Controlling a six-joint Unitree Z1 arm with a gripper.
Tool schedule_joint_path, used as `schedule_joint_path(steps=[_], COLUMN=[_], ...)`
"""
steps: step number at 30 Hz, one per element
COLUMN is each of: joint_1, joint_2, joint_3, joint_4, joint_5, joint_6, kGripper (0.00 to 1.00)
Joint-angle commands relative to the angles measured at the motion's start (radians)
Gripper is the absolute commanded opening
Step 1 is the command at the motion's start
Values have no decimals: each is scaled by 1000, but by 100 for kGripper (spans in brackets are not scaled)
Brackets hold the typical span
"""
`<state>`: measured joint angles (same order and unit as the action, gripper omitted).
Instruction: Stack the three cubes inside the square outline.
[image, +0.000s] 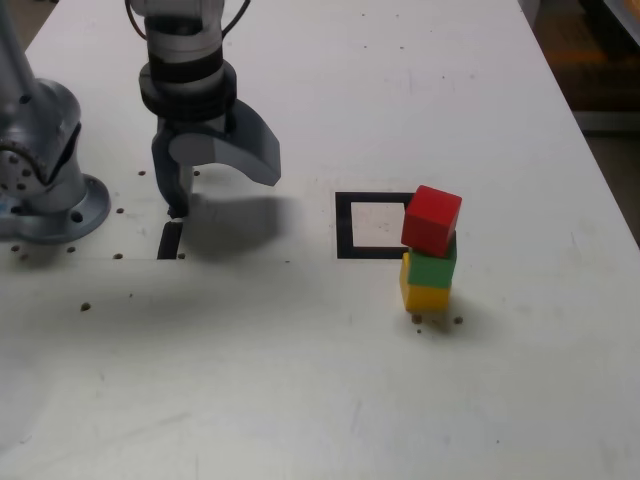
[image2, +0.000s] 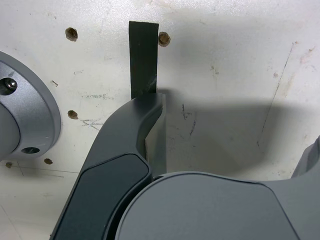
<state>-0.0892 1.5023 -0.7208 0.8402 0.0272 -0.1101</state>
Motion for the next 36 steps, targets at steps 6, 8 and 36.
schedule_joint_path(steps=[6, 8, 36], joint_1=[2, 2, 1], joint_2=[-8, -9, -9], joint_3=[-6, -6, -641], joint_4=[2, 3, 544], joint_5=[2, 2, 55], joint_6=[-2, -2, 170], kGripper=[99, 99, 99])
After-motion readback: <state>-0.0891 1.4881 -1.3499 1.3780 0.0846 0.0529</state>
